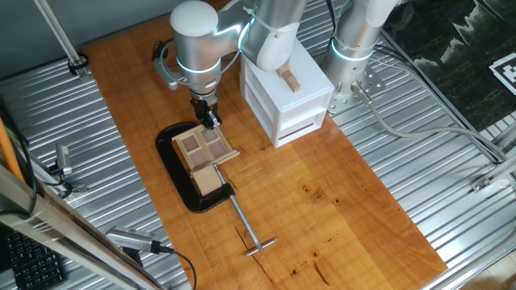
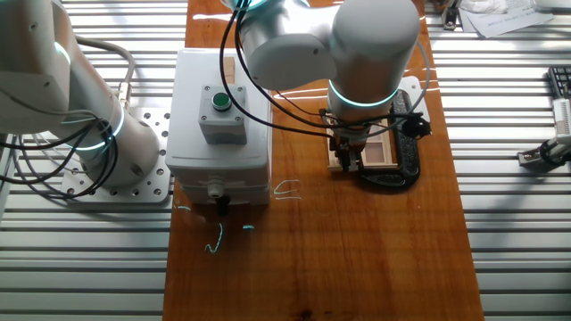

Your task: Close a sliding window

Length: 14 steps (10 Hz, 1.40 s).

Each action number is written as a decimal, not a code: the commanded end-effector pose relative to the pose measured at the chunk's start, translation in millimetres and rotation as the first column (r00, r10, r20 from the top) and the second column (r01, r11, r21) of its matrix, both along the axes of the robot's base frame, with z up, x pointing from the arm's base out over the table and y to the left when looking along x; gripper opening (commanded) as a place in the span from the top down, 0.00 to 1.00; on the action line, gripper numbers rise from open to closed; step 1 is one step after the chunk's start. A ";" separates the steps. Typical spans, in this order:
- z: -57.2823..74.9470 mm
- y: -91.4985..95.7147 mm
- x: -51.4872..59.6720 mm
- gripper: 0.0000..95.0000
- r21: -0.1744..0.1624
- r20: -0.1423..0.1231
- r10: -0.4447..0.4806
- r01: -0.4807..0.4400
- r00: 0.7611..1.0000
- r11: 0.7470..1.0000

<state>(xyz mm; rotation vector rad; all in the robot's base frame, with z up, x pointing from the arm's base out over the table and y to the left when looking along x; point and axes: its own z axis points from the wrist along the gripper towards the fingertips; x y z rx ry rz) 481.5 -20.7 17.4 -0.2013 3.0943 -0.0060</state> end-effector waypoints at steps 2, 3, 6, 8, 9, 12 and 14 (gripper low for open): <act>-26.1 -2.3 1.1 1.00 -0.004 0.005 -0.001 0.001 1.000 1.000; -26.1 -2.3 1.2 1.00 -0.003 0.007 -0.001 0.001 1.000 1.000; -26.7 -2.2 1.1 1.00 0.000 0.009 0.000 0.000 1.000 1.000; -27.0 -2.2 1.1 1.00 0.001 0.009 0.001 -0.001 1.000 1.000; -27.0 -2.1 1.1 1.00 0.001 0.010 0.003 -0.003 1.000 1.000; -27.2 -2.1 1.1 1.00 -0.005 0.014 0.011 -0.011 1.000 1.000; -27.3 -2.2 1.1 0.80 -0.010 0.019 0.018 -0.018 1.000 1.000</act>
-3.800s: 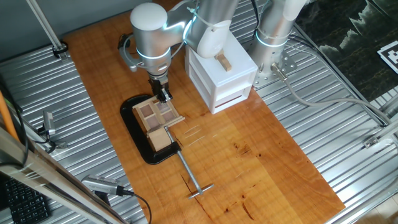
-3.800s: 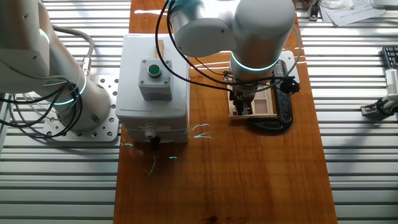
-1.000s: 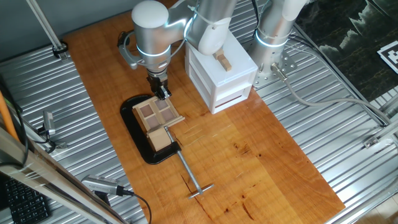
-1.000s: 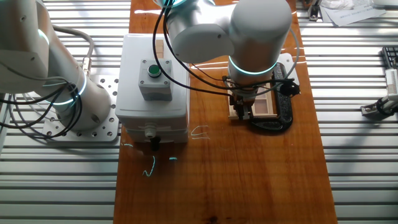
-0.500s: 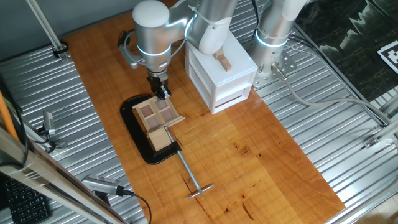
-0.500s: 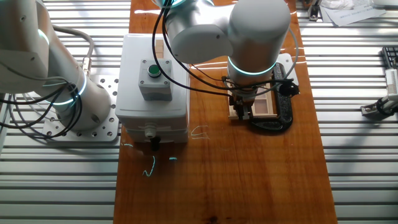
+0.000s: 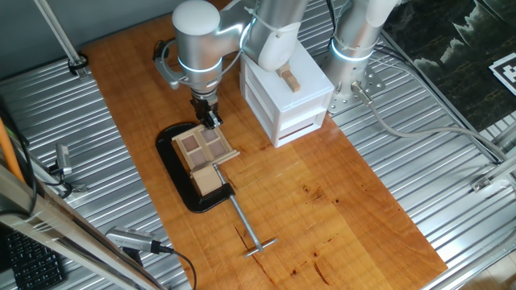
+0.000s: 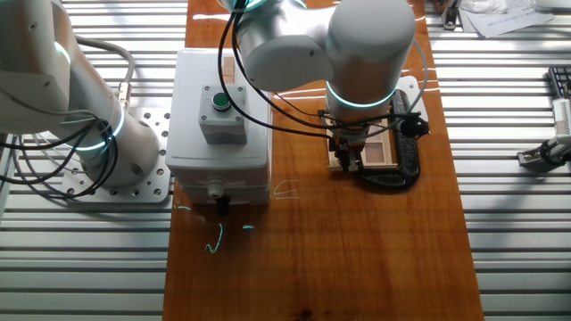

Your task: Close a sliding window

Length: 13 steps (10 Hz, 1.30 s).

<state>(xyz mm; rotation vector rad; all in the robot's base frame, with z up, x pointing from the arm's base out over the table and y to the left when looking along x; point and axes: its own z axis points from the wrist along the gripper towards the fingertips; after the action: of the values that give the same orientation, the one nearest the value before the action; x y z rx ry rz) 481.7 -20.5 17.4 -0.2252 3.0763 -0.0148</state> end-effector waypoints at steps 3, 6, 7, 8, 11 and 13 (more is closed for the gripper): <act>-28.2 -2.3 0.8 0.80 -0.002 0.007 0.003 -0.003 1.000 1.000; -28.6 -2.2 0.8 0.80 -0.002 0.007 0.002 -0.002 1.000 1.000; -28.6 -2.2 0.8 0.80 -0.002 0.007 0.002 -0.002 1.000 1.000; -28.7 -2.2 0.8 0.80 -0.002 0.007 0.000 0.000 1.000 1.000; -29.2 -2.1 0.7 1.00 0.004 0.009 -0.010 0.010 1.000 1.000; -30.3 -1.9 0.7 1.00 0.005 0.016 -0.009 0.009 1.000 1.000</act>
<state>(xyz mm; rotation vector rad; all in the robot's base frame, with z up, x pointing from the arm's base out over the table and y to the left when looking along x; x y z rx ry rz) 481.3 -20.7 17.2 -0.2140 3.0573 0.0010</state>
